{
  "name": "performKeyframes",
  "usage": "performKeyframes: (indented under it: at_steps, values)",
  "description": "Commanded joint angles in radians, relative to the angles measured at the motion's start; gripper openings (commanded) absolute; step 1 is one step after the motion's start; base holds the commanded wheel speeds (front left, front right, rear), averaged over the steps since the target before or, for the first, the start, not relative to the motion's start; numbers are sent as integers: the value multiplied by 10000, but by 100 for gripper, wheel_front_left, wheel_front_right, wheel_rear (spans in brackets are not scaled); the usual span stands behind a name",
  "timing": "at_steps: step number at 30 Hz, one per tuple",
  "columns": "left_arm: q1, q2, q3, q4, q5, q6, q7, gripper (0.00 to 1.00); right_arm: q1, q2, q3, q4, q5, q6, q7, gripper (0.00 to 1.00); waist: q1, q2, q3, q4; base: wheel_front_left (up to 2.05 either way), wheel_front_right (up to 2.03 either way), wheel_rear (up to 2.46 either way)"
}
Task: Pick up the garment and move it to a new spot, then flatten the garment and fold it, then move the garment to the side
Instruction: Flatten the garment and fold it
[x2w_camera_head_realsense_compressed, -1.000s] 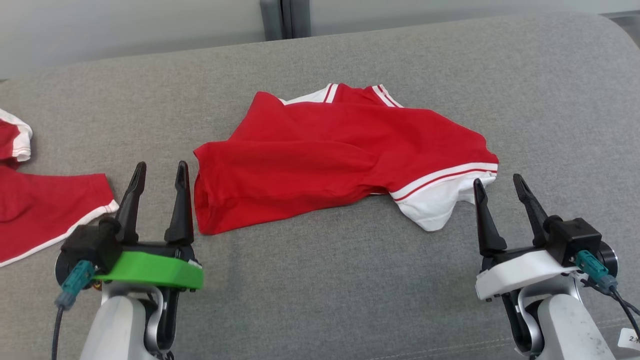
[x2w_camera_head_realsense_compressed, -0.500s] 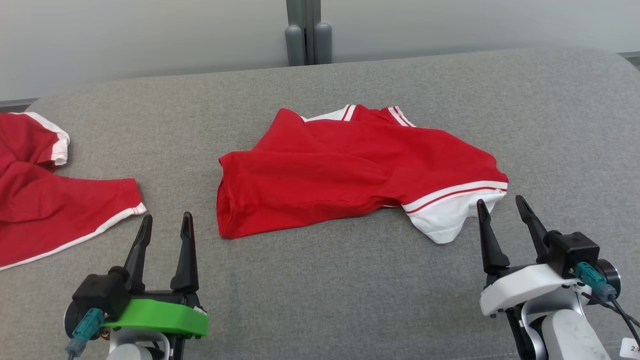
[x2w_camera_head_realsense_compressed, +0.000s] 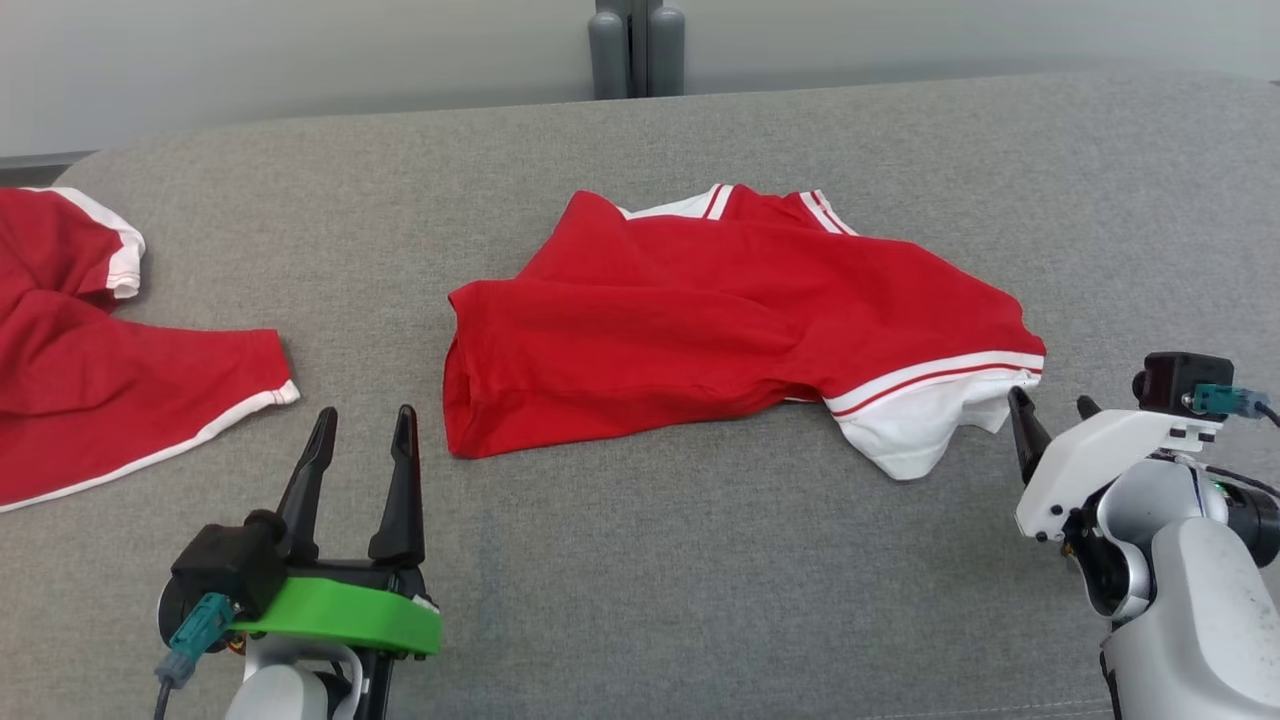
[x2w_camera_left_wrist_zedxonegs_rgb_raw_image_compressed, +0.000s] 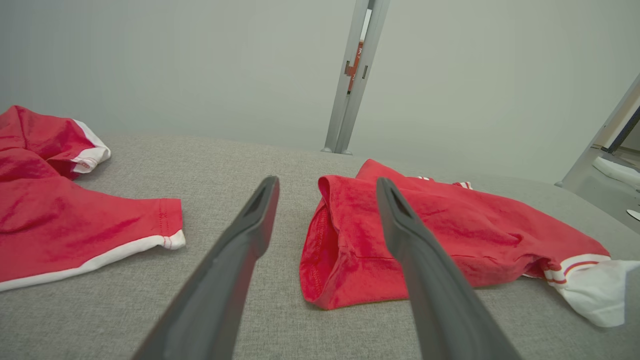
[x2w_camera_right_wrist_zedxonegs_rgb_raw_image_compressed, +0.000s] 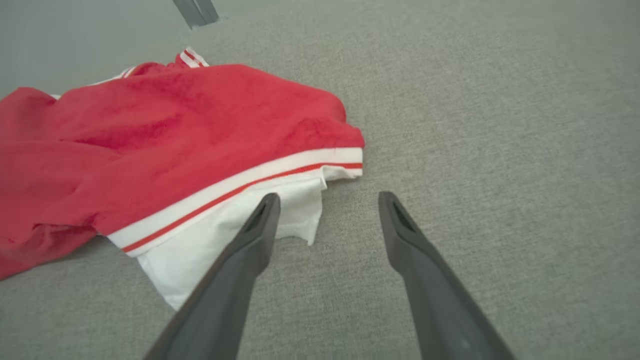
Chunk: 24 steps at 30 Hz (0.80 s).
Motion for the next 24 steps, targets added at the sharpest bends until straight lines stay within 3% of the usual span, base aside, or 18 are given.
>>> performKeyframes:
  at_steps: [1, 5, 14, 15, 16, 17, 24]
  values:
    - [-188, 42, -12, 7, -21, -44, 1, 100, -145, -8, 12, 199, -56, -4, 288, 100, 0, 0, 149, 108, 0, 0, 0]
    - [-317, 58, -57, -28, -44, -44, 1, 100, -429, -103, 203, 657, -371, -3, 780, 100, 0, 0, 354, 190, 0, 0, 0]
    - [-508, 173, -71, -28, -86, -45, 1, 100, -1132, -317, 307, 1901, -1129, -3, 547, 100, 0, 0, 616, 272, 0, 0, 0]
    - [-522, 176, -79, -23, -89, -45, -1, 100, -1202, -357, 327, 2048, -1202, -4, 536, 88, 0, 0, 626, 280, 0, 0, 0]
    - [-546, 178, -84, -16, -95, -45, -1, 100, -1266, -380, 326, 2203, -1256, -4, 483, 17, 0, 0, 634, 289, 0, 0, 0]
    - [-563, 177, -89, -10, -95, -45, -1, 100, -1290, -366, 327, 2327, -1262, -4, 450, 0, 0, 0, 635, 294, 0, 0, 0]
    - [-475, 131, -43, -9, -67, -45, 1, 100, -906, -370, 377, 2343, -822, -4, -222, 0, 0, 0, 514, 254, 0, 0, 0]
